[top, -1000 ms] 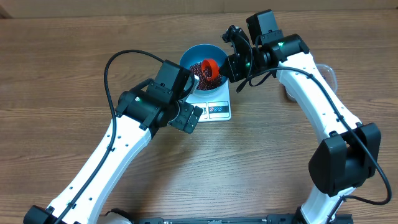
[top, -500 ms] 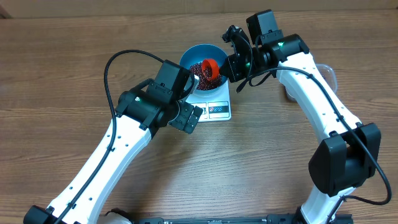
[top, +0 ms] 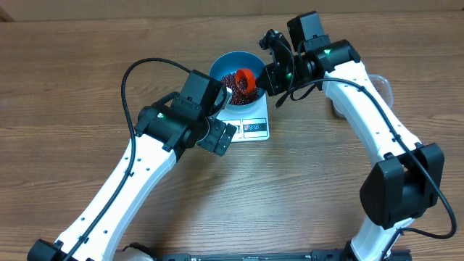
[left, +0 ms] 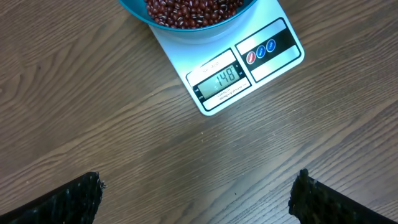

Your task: Scoop item into bowl and weigh 150g on scale

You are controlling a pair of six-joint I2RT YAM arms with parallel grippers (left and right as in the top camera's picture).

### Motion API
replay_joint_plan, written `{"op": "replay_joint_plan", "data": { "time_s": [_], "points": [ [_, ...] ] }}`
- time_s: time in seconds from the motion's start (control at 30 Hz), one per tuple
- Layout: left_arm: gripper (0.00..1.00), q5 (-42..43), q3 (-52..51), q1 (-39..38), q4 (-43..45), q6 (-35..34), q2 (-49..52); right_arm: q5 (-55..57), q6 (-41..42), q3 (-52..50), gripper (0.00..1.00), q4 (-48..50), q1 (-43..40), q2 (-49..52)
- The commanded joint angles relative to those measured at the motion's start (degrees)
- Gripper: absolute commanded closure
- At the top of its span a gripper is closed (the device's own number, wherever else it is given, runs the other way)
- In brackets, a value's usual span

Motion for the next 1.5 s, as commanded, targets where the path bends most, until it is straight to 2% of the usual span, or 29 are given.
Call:
{"op": "replay_joint_plan", "data": {
  "time_s": [0.0,0.33,0.37,0.43,0.47,0.6,1.47],
  "points": [
    [0.0,0.7,-0.2,0.0,0.1,0.9,-0.7,0.0,0.0,1.9,0.96,0.5,-0.2,-2.5],
    [0.0,0.7,-0.2,0.0,0.1,0.9,-0.7,-0.1,0.0,1.9,0.96,2.8,-0.2,-2.5],
    [0.0,0.7,-0.2,0.0,0.1,0.9,-0.7,-0.2,-1.4,1.9,0.96,2.6,-0.2,-2.5],
    [0.01,0.7,-0.2,0.0,0.1,0.9,-0.7,-0.4,-11.0,1.9,0.96,0.6,0.4,-2.5],
    [0.01,0.7,-0.2,0.0,0.1,0.9,-0.7,0.8,-12.4,1.9,0.96,0.4,0.7,-2.5],
    [0.01,0.7,-0.2,0.0,0.1,0.9,-0.7,3.4,-5.8,1.9,0.96,2.5,0.7,-2.5],
    [0.0,0.7,-0.2,0.0,0.1,0.9,-0.7,3.0,-3.5,1.9,0.96,1.5,0.8,-2.5]
  ]
}}
